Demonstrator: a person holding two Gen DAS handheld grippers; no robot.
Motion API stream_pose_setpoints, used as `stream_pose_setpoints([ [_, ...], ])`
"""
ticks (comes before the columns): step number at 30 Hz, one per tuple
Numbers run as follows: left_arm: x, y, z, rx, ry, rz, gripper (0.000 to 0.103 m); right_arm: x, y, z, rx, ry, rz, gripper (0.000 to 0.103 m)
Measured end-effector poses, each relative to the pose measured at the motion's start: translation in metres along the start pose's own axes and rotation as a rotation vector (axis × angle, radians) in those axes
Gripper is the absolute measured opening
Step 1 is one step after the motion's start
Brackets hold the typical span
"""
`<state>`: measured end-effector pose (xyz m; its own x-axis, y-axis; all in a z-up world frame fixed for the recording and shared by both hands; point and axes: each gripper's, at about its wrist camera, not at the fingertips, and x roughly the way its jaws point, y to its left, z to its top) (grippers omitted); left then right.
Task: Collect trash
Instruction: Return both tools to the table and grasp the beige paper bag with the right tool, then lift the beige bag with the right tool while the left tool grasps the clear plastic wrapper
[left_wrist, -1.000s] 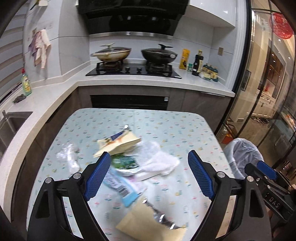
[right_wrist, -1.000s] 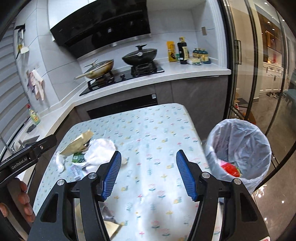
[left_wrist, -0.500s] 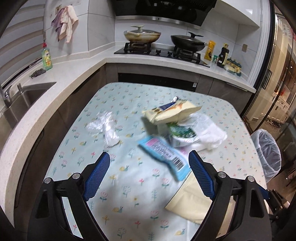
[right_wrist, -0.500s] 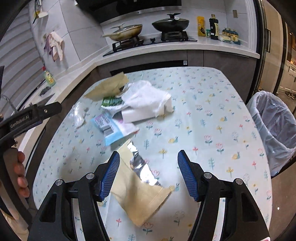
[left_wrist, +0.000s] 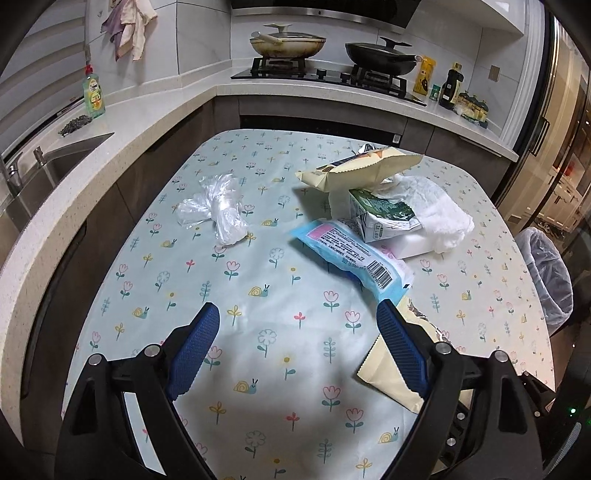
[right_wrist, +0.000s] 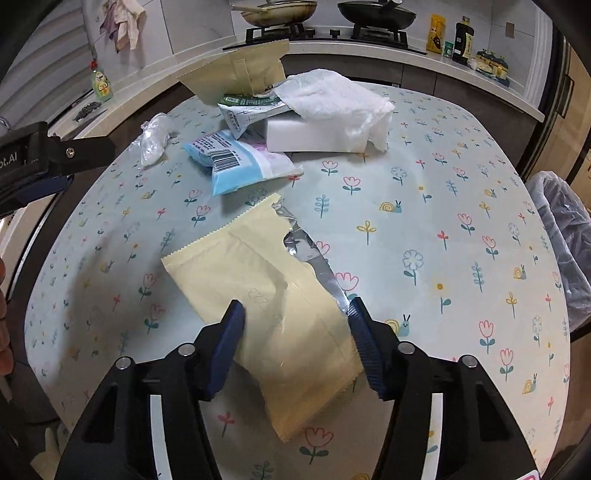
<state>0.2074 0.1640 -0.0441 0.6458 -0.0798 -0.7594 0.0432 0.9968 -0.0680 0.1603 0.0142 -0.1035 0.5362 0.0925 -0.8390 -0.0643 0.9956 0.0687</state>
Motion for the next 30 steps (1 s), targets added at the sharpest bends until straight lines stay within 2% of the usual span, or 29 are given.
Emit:
stream_pose_setpoints([
  [1, 0.001, 0.000, 0.000, 0.000, 0.001, 0.000, 0.083, -0.001, -0.001, 0.000, 0.000, 0.001, 0.001, 0.033],
  [3, 0.002, 0.001, 0.000, -0.004, 0.005, -0.001, 0.083, -0.004, -0.005, 0.001, 0.008, 0.003, 0.015, 0.025],
  [12, 0.015, 0.015, 0.006, -0.027, 0.014, 0.020, 0.083, -0.026, -0.024, 0.007, 0.052, -0.045, 0.005, 0.009],
  [20, 0.042, 0.061, 0.035, -0.102, 0.011, 0.059, 0.088, -0.050, -0.068, 0.043, 0.165, -0.141, -0.040, 0.008],
  [25, 0.072, 0.094, 0.055, -0.179, 0.034, 0.049, 0.088, -0.053, -0.088, 0.066, 0.221, -0.184, -0.061, 0.008],
  [30, 0.104, 0.109, 0.073, -0.223, 0.059, 0.038, 0.087, -0.044, -0.098, 0.081, 0.254, -0.194, -0.075, 0.008],
])
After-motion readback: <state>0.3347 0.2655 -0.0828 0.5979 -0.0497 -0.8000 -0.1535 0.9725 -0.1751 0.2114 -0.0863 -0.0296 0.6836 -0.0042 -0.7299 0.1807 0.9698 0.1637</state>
